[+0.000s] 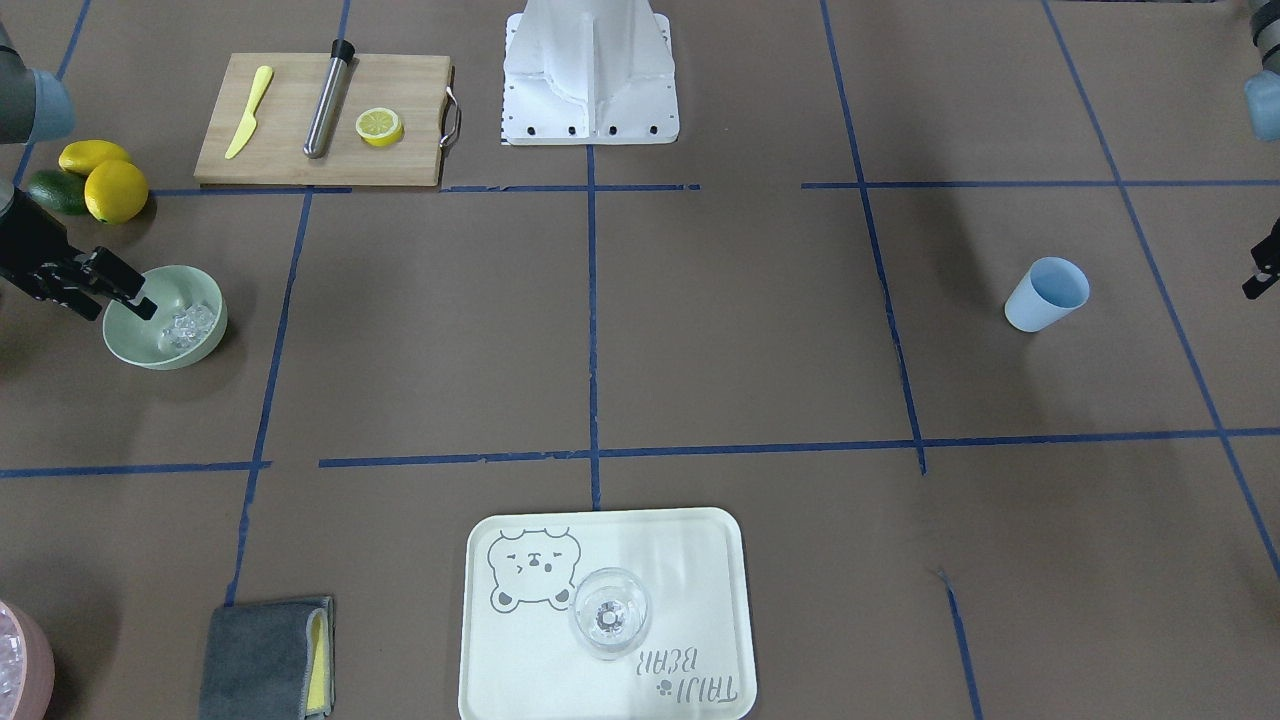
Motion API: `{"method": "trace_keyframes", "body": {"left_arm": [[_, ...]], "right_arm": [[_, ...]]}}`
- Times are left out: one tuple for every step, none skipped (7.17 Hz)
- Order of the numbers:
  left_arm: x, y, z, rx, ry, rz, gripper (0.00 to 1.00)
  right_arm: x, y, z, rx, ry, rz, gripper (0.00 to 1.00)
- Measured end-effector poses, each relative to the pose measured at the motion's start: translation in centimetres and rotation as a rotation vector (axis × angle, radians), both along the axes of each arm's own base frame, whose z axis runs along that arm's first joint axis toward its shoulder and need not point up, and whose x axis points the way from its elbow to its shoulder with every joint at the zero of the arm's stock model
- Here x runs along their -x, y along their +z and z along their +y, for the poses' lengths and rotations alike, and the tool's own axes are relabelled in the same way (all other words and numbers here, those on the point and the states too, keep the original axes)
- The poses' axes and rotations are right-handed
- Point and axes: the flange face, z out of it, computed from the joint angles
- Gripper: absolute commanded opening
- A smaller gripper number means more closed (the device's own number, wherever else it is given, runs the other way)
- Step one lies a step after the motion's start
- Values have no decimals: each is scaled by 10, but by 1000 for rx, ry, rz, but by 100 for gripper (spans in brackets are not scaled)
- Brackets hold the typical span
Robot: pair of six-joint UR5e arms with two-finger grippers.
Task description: Pour ice into bowl
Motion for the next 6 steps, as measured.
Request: {"method": "trace_keyframes", "body": {"left_arm": [[0, -1, 0, -2, 0, 1, 100], [0, -3, -1, -6, 1, 1, 100], [0, -5, -3, -11, 2, 1, 100], [3, -6, -4, -17, -4, -1, 100], [12, -7, -5, -19, -20, -2, 100], [24, -6, -6, -16, -39, -6, 100]], "right_arm": [[-19, -1, -5, -3, -7, -21, 100], [-41, 0, -9, -12, -17, -33, 100], [-59, 3, -14, -25, -22, -26, 100], [-75, 7, -19, -48, -31, -3, 100], [-91, 11, -27, -83, -48, 33, 100], [-109, 14, -38, -121, -71, 76, 100]]}}
